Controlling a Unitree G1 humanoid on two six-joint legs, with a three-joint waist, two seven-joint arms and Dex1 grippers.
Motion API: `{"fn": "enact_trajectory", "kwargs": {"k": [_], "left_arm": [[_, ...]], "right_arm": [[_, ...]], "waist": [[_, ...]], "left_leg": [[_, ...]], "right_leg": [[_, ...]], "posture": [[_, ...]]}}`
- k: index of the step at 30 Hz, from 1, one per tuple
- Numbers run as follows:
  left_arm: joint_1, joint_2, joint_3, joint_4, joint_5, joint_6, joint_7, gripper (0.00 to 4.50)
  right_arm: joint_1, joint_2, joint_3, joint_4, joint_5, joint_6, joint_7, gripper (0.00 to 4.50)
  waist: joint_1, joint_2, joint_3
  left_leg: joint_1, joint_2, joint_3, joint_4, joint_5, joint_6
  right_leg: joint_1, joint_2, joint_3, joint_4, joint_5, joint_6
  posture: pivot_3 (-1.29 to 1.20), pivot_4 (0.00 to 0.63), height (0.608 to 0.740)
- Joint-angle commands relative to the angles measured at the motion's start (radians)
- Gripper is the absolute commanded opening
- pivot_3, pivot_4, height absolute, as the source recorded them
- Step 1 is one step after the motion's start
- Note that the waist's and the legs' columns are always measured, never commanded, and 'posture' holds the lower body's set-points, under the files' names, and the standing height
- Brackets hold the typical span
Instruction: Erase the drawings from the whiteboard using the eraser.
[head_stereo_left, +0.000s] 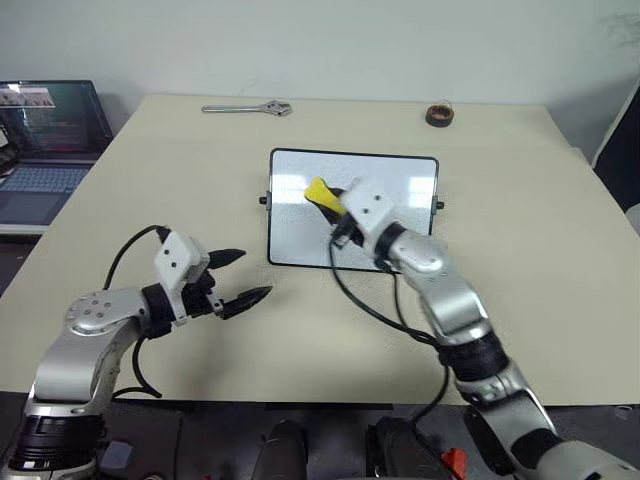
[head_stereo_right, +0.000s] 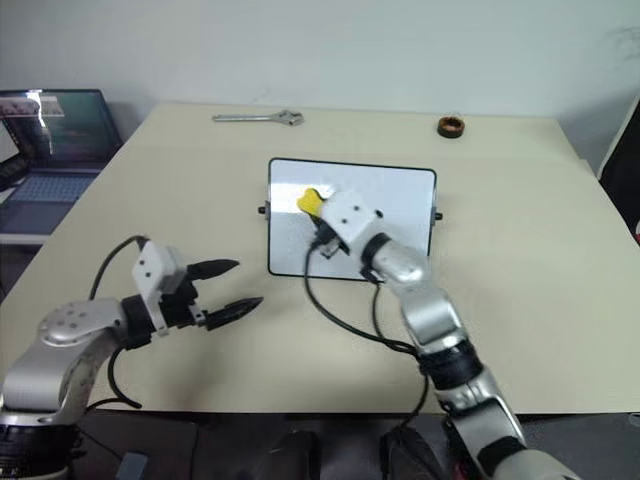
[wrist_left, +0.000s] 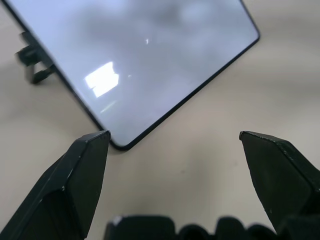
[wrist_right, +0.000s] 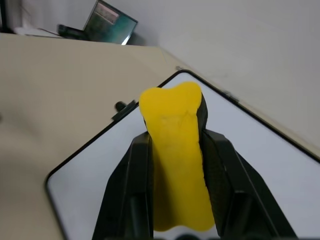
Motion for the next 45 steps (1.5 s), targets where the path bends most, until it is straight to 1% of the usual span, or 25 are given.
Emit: {"fn": "enact_trajectory", "kwargs": {"k": [1, 4, 7, 10, 13, 16, 18, 23, 25, 28, 31, 33, 36, 37, 39, 42, 44, 45], "left_arm": [[-0.060, 0.006, -0.045, -0.094, -0.046, 0.039, -0.028, 4.50], [-0.135, -0.006, -0.108, -0.097, -0.043, 0.045, -0.050, 4.50], [-0.189, -0.020, -0.159, -0.078, -0.030, 0.025, -0.084, 4.50], [-0.243, -0.040, -0.204, -0.044, -0.014, -0.003, -0.116, 4.50], [-0.306, -0.087, -0.261, 0.007, 0.002, -0.032, -0.143, 4.50], [-0.377, -0.155, -0.340, 0.058, 0.033, -0.067, -0.172, 4.50], [-0.421, -0.199, -0.387, 0.092, 0.067, -0.094, -0.178, 4.50], [-0.468, -0.269, -0.445, 0.118, 0.107, -0.115, -0.179, 4.50], [-0.464, -0.279, -0.448, 0.110, 0.112, -0.110, -0.173, 4.50], [-0.440, -0.268, -0.430, 0.093, 0.113, -0.098, -0.164, 4.50], [-0.405, -0.249, -0.403, 0.074, 0.103, -0.080, -0.143, 4.50], [-0.379, -0.237, -0.384, 0.057, 0.097, -0.068, -0.124, 4.50], [-0.336, -0.217, -0.351, 0.026, 0.094, -0.048, -0.088, 4.50], [-0.313, -0.206, -0.323, 0.019, 0.105, -0.047, -0.058, 4.50], [-0.253, -0.195, -0.235, 0.007, 0.137, -0.028, 0.059, 4.50], [-0.159, -0.230, -0.109, -0.062, 0.120, -0.005, 0.209, 4.50], [-0.105, -0.279, -0.052, -0.119, 0.109, 0.006, 0.305, 4.50], [-0.077, -0.303, -0.024, -0.133, 0.124, -0.009, 0.355, 4.50]], "right_arm": [[0.094, -0.073, -0.118, -0.224, 0.062, 0.203, 0.019, 1.04], [0.205, -0.125, -0.270, -0.336, 0.072, 0.349, -0.037, 1.03], [0.293, -0.154, -0.361, -0.380, 0.075, 0.438, -0.080, 1.02], [0.327, -0.145, -0.427, -0.368, 0.075, 0.497, -0.140, 1.02], [0.315, -0.122, -0.474, -0.303, 0.080, 0.512, -0.198, 1.02], [0.284, -0.095, -0.519, -0.205, 0.100, 0.502, -0.238, 1.02], [0.258, -0.096, -0.532, -0.127, 0.104, 0.481, -0.258, 1.02], [0.175, -0.100, -0.602, 0.020, 0.141, 0.456, -0.315, 1.02], [0.153, -0.107, -0.630, 0.065, 0.158, 0.442, -0.328, 1.75], [0.141, -0.106, -0.652, 0.084, 0.188, 0.439, -0.339, 2.65], [0.139, -0.108, -0.664, 0.089, 0.215, 0.434, -0.346, 3.81], [0.141, -0.110, -0.664, 0.081, 0.228, 0.419, -0.346, 4.49], [0.149, -0.127, -0.645, 0.039, 0.237, 0.352, -0.330, 4.49], [0.163, -0.149, -0.609, 0.001, 0.228, 0.302, -0.300, 4.49], [0.208, -0.186, -0.542, -0.104, 0.218, 0.245, -0.250, 4.49], [0.284, -0.201, -0.484, -0.222, 0.248, 0.212, -0.196, 4.49], [0.339, -0.201, -0.468, -0.255, 0.237, 0.139, -0.189, 4.49], [0.369, -0.184, -0.471, -0.261, 0.230, 0.091, -0.202, 4.49]], "waist": [[0.006, 0.000, 0.000], [0.012, 0.000, 0.000], [0.006, 0.001, 0.000], [-0.006, 0.001, 0.001], [-0.016, 0.002, 0.001], [-0.014, 0.002, 0.001], [-0.013, 0.002, 0.001], [-0.015, 0.002, 0.001], [-0.015, 0.002, 0.001], [-0.015, 0.002, 0.001], [-0.016, 0.002, 0.001], [-0.016, 0.002, 0.001], [-0.016, 0.003, 0.002], [-0.016, 0.003, 0.002], [-0.016, 0.005, 0.003], [-0.018, 0.005, 0.003], [-0.014, 0.005, 0.003], [-0.011, 0.005, 0.003]], "left_leg": [[0.000, 0.000, 0.000, 0.000, 0.000, 0.000], [0.000, -0.001, -0.001, 0.000, 0.000, 0.000], [0.001, -0.003, 0.001, 0.000, 0.000, 0.000], [0.002, -0.002, 0.002, 0.000, 0.000, 0.000], [0.003, -0.002, 0.002, 0.000, 0.000, 0.000], [0.002, -0.003, 0.002, 0.000, 0.000, 0.000], [0.002, -0.004, 0.003, 0.001, 0.000, 0.000], [0.002, -0.004, 0.004, 0.000, 0.000, 0.000], [0.002, -0.003, 0.004, 0.000, 0.000, 0.000], [0.002, -0.003, 0.004, 0.000, 0.000, 0.000], [0.002, -0.004, 0.004, 0.000, 0.000, 0.000], [0.002, -0.003, 0.004, 0.000, 0.000, 0.000], [0.002, -0.003, 0.004, 0.000, 0.000, 0.000], [0.002, -0.003, 0.004, 0.000, 0.000, 0.000], [0.002, -0.003, 0.004, 0.000, 0.000, 0.000], [0.002, -0.001, 0.003, 0.000, 0.000, 0.001], [0.001, -0.001, 0.002, 0.000, 0.000, 0.001], [0.001, -0.001, 0.002, 0.001, 0.000, 0.000]], "right_leg": [[0.000, 0.000, -0.001, 0.000, 0.000, 0.000], [0.001, 0.001, -0.001, 0.000, 0.000, 0.000], [0.001, 0.001, 0.000, 0.000, 0.000, 0.000], [0.001, 0.003, 0.001, 0.000, 0.000, 0.000], [0.001, 0.004, 0.002, 0.001, 0.000, 0.000], [0.002, 0.005, 0.001, 0.001, 0.000, 0.000], [0.002, 0.005, 0.002, 0.000, 0.000, 0.000], [0.002, 0.005, 0.003, 0.000, 0.000, 0.000], [0.002, 0.005, 0.003, 0.000, 0.000, 0.000], [0.002, 0.005, 0.003, 0.000, 0.000, 0.000], [0.002, 0.005, 0.003, 0.000, 0.000, 0.000], [0.001, 0.005, 0.003, 0.000, 0.000, 0.000], [0.001, 0.005, 0.003, 0.000, 0.000, 0.000], [0.001, 0.005, 0.003, 0.000, 0.000, 0.000], [0.001, 0.005, 0.003, 0.000, 0.000, 0.000], [0.001, 0.004, 0.004, 0.000, 0.000, 0.000], [0.001, 0.004, 0.002, -0.001, 0.000, 0.000], [0.001, 0.004, 0.002, -0.001, 0.000, 0.000]], "posture": [[0.00, 0.150, 0.740], [0.00, 0.150, 0.740], [0.00, 0.150, 0.740], [0.00, 0.150, 0.740], [0.00, 0.150, 0.740], [0.00, 0.150, 0.740], [0.00, 0.150, 0.740], [0.00, 0.150, 0.740], [0.00, 0.150, 0.740], [0.00, 0.150, 0.740], [0.00, 0.150, 0.740], [0.00, 0.150, 0.740], [0.00, 0.150, 0.740], [0.00, 0.150, 0.740], [0.00, 0.150, 0.740], [0.00, 0.150, 0.740], [0.00, 0.150, 0.740], [0.00, 0.150, 0.740]]}}
